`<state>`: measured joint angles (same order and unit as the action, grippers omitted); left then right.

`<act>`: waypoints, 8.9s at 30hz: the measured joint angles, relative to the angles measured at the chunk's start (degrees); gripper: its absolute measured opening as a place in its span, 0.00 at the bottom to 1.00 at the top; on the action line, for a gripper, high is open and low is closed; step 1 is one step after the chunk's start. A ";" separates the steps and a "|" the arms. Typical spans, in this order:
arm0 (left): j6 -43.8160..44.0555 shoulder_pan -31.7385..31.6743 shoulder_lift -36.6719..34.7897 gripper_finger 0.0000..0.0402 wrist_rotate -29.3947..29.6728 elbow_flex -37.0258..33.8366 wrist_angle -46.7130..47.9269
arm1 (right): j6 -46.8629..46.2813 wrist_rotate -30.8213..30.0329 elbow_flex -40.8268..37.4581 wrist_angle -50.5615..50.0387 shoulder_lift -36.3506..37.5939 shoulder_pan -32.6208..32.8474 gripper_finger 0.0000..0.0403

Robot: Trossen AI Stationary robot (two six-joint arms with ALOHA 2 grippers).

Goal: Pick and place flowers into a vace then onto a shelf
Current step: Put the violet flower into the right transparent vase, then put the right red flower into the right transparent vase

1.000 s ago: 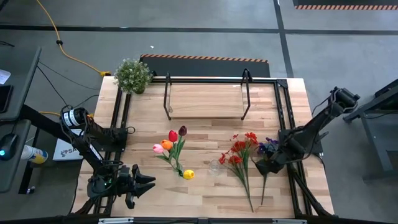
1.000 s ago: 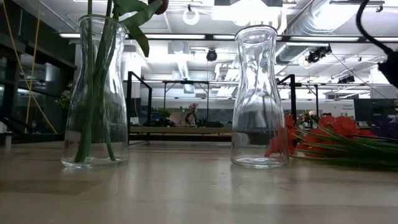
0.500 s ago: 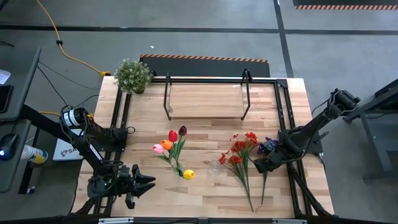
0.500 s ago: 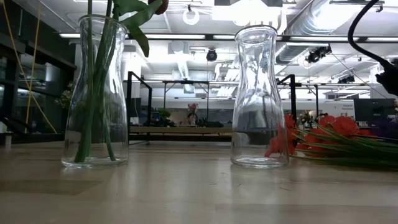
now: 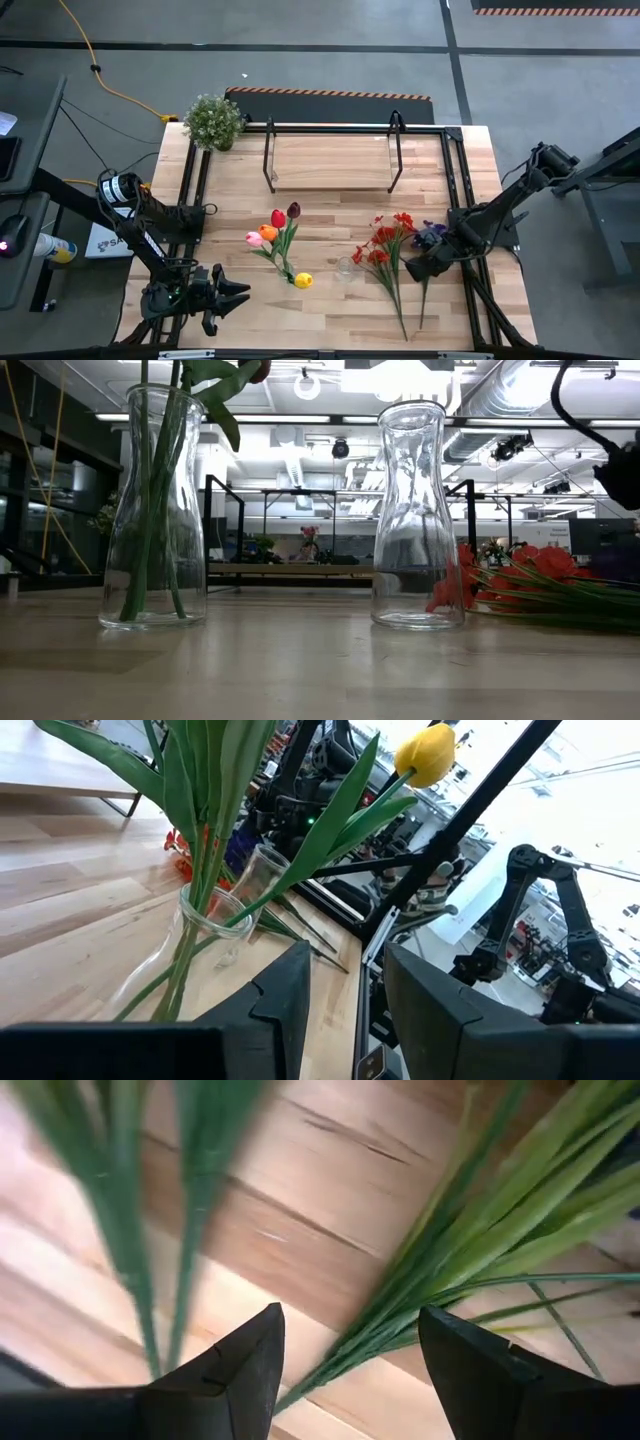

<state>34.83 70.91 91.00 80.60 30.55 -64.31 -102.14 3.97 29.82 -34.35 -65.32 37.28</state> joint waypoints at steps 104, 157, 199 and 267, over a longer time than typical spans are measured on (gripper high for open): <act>0.00 0.00 0.00 0.41 3.53 0.00 4.52 | -9.70 15.34 -0.33 -7.19 -0.67 3.49 0.02; 8.06 0.00 0.00 0.41 -3.82 0.02 5.75 | 56.88 -40.64 12.52 39.66 17.56 -0.93 0.00; 18.18 0.00 0.00 0.41 -10.38 0.02 7.56 | 80.15 -37.82 12.55 51.52 -3.37 -7.39 0.00; 18.05 0.00 0.00 0.41 -6.48 0.02 9.99 | 74.50 -14.37 12.55 36.05 -3.37 -8.15 0.27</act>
<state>52.88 70.91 91.00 74.12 30.57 -54.33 -27.65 -10.40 42.37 1.70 -68.69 29.12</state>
